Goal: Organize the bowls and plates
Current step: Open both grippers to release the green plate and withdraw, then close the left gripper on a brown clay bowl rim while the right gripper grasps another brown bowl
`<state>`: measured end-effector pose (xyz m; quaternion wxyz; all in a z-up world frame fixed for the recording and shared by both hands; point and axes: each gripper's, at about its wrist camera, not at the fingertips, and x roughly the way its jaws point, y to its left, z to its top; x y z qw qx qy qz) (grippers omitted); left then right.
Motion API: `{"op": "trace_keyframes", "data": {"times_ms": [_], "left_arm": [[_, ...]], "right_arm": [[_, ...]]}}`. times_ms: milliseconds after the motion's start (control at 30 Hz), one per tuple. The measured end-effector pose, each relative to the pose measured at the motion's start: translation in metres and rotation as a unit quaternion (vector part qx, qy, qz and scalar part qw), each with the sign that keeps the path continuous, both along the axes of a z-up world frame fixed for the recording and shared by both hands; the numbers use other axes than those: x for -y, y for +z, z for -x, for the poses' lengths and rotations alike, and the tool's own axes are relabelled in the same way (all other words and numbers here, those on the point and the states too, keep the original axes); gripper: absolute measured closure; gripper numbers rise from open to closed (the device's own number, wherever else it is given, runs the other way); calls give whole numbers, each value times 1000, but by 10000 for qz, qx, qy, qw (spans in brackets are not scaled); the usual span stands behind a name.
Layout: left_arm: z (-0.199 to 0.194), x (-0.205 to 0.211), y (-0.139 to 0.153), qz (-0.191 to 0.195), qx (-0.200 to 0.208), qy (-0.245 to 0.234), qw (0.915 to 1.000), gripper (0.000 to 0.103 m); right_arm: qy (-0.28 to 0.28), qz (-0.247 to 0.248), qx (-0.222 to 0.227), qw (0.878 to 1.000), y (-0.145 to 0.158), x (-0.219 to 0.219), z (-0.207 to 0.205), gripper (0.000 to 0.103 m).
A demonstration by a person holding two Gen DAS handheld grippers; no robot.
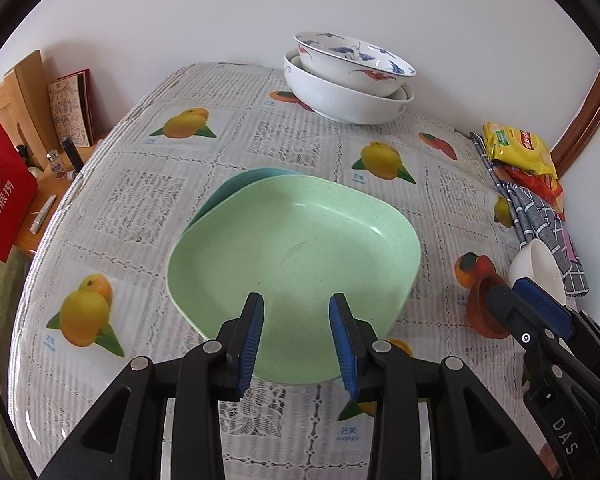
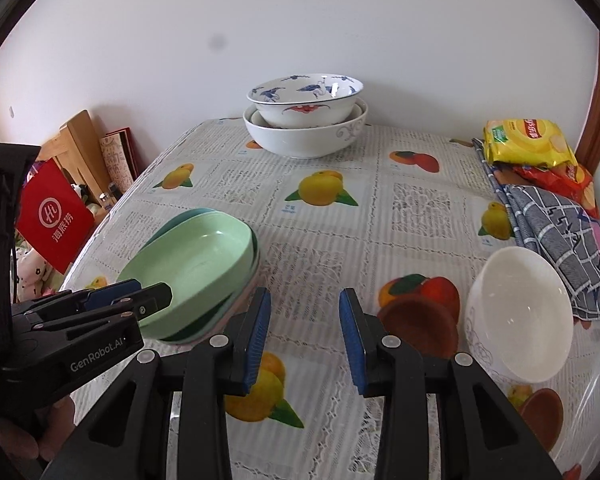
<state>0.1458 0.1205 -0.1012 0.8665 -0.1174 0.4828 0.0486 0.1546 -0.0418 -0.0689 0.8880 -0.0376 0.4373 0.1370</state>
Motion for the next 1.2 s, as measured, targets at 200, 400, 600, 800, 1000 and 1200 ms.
{"op": "trace_keyframes", "data": {"times_ms": [200,400,600,800,1000,1200], "left_arm": [[0,7,-11,-54,18,87,9999,72],[-4,12,-18,-37,1,-16,10000,91],[-7,18,-15,-111,-58,-141,9998,91],[-10,34,-3,-143,-33,-255,9996,91],[-9,64,18,-295,231,-457,9983,90],[-11,100,30,-528,355,-731,9953,83]], "right_arm": [[-325,-14,-126,9994,-9,30,11,67],[-575,-57,-273,9980,-20,49,17,67],[-665,-70,-288,9973,-20,59,23,67],[-863,-170,-117,9961,-6,85,33,67],[-1243,-338,124,9916,10,131,45,54],[-1714,-355,206,9843,16,180,59,54]]}}
